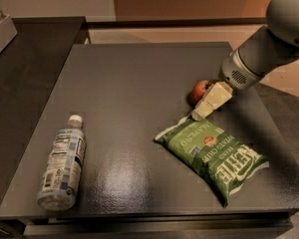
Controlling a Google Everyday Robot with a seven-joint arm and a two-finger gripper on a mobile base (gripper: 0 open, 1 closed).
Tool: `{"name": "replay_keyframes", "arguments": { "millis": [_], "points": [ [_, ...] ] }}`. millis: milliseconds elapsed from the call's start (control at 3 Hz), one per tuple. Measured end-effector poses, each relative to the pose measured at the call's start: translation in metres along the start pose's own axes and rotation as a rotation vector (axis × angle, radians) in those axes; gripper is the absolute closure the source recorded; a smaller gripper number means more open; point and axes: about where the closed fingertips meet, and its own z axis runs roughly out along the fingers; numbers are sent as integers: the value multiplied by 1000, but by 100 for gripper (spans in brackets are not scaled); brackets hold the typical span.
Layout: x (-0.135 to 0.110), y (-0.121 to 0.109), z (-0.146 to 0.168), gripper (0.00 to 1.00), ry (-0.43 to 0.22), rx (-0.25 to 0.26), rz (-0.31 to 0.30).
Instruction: Move apple near green jalapeno chip bag
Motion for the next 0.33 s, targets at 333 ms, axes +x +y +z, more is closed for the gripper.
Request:
{"name": "replay_keyframes", "arguments": {
  "millis": [333],
  "points": [
    [0, 0, 0, 0, 0, 0, 0]
  ]
}}
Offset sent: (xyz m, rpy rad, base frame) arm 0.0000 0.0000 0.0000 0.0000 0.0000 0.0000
